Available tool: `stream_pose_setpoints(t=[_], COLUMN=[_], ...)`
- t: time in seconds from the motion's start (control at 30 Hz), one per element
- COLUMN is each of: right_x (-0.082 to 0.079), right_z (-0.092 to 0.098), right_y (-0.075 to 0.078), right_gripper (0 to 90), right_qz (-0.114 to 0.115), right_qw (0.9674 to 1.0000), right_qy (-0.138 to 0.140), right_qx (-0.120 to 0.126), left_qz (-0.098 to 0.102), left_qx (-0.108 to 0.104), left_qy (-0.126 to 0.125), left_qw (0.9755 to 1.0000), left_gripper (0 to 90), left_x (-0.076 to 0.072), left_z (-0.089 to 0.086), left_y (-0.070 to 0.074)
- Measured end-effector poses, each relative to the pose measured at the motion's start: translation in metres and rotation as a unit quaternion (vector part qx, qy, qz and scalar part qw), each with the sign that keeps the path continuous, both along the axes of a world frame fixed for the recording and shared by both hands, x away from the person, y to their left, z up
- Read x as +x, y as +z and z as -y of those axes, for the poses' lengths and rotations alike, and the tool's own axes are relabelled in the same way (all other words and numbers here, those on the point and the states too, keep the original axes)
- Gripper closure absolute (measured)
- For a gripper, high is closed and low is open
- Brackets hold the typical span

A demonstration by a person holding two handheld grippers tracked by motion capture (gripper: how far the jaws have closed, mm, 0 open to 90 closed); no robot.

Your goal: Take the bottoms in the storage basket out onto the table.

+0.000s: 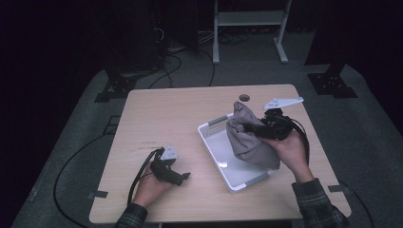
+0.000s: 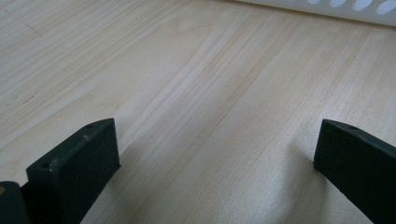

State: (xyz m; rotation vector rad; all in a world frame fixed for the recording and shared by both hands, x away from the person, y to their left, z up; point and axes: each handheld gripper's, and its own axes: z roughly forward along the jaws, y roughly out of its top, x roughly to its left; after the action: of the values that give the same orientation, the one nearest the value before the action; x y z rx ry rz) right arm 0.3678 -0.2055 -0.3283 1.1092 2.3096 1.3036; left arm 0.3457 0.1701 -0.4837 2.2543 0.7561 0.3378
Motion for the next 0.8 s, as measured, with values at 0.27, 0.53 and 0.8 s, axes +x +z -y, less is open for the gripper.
stream_pose_setpoints(t=[0.27,0.53,0.8], right_x=[-0.008,-0.009,0.012], right_z=[0.030,0.077,0.103], right_y=[0.012,0.009,-0.027], right_gripper=[64.7,64.6,64.4], right_qz=[0.014,0.023,0.010], right_qw=[0.9993,0.9937,0.9864], right_qy=[-0.034,-0.106,-0.152], right_qx=[-0.002,-0.026,-0.062], left_qz=[0.000,-0.001,-0.001], left_qx=[0.000,0.001,-0.001], left_qy=[0.000,-0.001,0.001], left_qw=[1.0000,1.0000,1.0000], left_gripper=[0.0,0.0,0.0], left_x=[0.000,0.000,0.000], left_z=[0.000,0.000,0.000], left_y=[0.000,0.000,0.000])
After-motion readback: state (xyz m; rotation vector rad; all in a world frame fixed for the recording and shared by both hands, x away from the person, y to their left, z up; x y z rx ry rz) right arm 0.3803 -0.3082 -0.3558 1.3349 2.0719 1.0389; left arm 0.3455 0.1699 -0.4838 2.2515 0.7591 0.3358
